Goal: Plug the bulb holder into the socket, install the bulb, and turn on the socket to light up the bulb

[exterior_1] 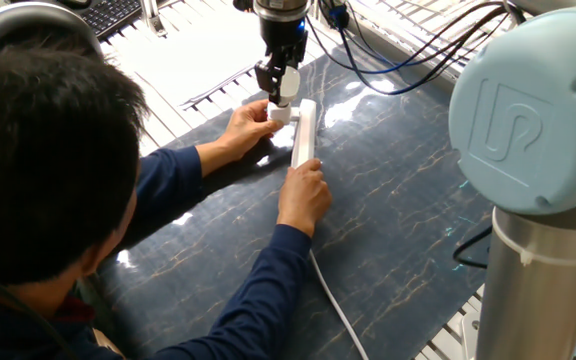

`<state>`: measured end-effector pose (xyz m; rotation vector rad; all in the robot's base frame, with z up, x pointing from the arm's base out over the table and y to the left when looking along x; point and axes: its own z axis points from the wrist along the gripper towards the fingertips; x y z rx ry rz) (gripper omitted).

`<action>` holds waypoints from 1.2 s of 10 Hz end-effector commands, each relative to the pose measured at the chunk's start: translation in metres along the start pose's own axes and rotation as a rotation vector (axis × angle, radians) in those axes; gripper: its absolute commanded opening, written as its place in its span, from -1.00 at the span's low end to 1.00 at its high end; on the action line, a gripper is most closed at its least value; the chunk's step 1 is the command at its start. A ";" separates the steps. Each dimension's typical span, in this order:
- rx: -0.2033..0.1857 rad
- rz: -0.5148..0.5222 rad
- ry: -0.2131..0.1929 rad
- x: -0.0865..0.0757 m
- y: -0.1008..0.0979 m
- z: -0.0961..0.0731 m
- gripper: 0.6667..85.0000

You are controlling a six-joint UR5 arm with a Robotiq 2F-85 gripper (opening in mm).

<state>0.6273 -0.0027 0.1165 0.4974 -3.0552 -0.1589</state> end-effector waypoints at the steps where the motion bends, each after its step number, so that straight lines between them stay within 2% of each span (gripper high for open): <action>1: -0.015 -0.028 -0.021 -0.008 0.004 -0.002 0.41; 4: -0.011 -0.087 -0.042 -0.012 0.002 -0.002 0.48; 7: 0.140 -0.330 -0.036 -0.015 -0.035 -0.007 0.52; 8: 0.155 -0.387 -0.034 -0.015 -0.037 -0.010 0.53; 9: 0.133 -0.402 -0.043 -0.015 -0.029 -0.011 0.57; 12: 0.121 -0.410 -0.044 -0.012 -0.017 -0.016 0.60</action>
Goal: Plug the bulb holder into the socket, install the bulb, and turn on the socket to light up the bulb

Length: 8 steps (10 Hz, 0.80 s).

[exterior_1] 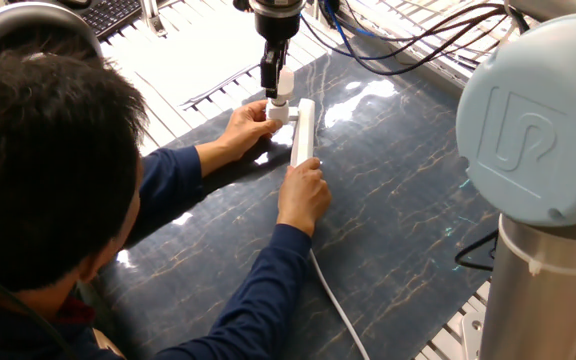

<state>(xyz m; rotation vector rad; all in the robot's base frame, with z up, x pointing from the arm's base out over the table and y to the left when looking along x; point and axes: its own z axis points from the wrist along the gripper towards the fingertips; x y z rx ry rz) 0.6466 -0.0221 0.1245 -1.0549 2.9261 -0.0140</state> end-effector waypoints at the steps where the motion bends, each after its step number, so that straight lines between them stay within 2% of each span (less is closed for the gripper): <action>1: -0.018 -0.032 -0.028 -0.004 0.009 -0.005 0.60; 4: -0.046 -0.073 -0.055 -0.002 0.018 -0.003 0.65; 8: -0.032 -0.314 -0.090 -0.009 0.018 -0.001 0.64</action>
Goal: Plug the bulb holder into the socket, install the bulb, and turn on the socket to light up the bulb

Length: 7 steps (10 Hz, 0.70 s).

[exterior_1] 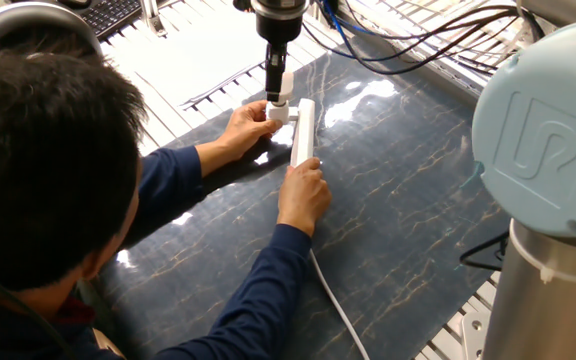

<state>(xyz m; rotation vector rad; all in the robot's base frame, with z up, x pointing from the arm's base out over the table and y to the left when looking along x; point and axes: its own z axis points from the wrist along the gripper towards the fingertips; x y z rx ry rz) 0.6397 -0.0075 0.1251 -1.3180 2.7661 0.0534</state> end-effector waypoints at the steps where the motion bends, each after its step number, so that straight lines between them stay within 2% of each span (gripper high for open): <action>1: -0.001 -0.162 -0.037 -0.007 0.000 0.003 0.62; 4: -0.011 -0.202 -0.055 -0.001 0.003 0.008 0.60; 7: -0.007 -0.239 -0.052 0.011 0.000 0.008 0.51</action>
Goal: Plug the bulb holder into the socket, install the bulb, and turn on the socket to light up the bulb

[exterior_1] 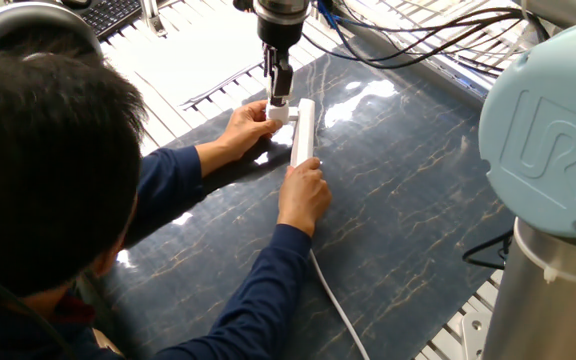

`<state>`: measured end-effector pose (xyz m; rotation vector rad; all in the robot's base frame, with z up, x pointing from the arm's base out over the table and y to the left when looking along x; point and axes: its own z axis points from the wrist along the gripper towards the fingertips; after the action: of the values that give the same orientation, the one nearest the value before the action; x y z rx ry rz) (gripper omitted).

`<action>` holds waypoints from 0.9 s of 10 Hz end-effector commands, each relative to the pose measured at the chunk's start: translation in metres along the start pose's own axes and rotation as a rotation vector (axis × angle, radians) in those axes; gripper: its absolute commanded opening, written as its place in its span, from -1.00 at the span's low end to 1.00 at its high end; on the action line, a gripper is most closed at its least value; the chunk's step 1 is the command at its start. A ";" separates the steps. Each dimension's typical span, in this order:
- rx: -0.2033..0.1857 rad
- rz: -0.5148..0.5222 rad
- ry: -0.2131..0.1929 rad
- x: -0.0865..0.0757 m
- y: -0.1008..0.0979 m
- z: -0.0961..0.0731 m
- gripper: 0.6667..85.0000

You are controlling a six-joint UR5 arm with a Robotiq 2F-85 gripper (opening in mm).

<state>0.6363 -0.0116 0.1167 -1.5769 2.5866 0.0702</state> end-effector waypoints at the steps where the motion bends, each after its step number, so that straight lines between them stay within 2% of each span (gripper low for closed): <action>1: -0.004 -0.037 -0.014 0.006 0.001 -0.001 0.44; 4: -0.004 -0.039 -0.017 0.006 0.000 0.001 0.31; 9: 0.006 -0.123 -0.014 0.005 -0.004 0.003 0.25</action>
<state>0.6345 -0.0185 0.1122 -1.6857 2.5100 0.0621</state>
